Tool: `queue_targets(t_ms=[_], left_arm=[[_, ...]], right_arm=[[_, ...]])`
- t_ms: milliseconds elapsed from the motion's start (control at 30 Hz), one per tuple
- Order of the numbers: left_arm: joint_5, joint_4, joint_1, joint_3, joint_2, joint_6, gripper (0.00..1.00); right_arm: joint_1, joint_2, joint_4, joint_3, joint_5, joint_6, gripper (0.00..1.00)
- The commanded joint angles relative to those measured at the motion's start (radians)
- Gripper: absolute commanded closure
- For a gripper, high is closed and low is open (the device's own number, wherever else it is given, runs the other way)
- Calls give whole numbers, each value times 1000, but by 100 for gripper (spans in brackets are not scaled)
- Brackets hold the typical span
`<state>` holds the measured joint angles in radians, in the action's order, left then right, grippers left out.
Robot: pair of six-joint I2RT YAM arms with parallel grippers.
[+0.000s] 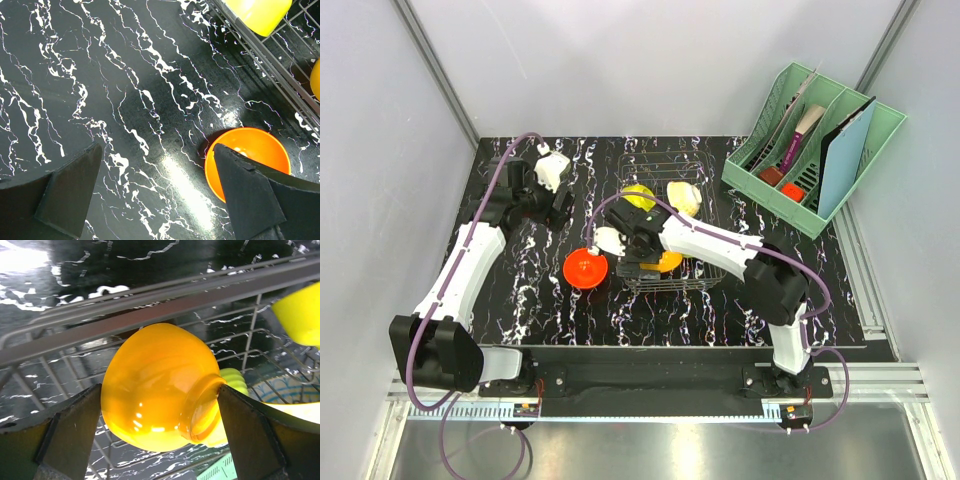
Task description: Load the bowls into the dish rack
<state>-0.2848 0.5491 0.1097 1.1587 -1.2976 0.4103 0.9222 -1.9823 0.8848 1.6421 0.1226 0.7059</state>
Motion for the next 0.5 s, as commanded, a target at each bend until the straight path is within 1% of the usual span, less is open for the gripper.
queue_targets(t_ms=[0, 133, 233, 467], left_arm=[[-25, -49, -4, 36, 0, -11, 1], [-21, -46, -5, 38, 4, -7, 1], [-20, -46, -5, 36, 4, -5, 1], [-24, -46, -5, 39, 6, -5, 1]], right_arm=[[3, -50, 11, -51, 19, -26, 0], [3, -61, -42, -47, 45, -42, 0], [3, -75, -52, -33, 38, -59, 0], [3, -85, -41, -10, -47, -111, 0]])
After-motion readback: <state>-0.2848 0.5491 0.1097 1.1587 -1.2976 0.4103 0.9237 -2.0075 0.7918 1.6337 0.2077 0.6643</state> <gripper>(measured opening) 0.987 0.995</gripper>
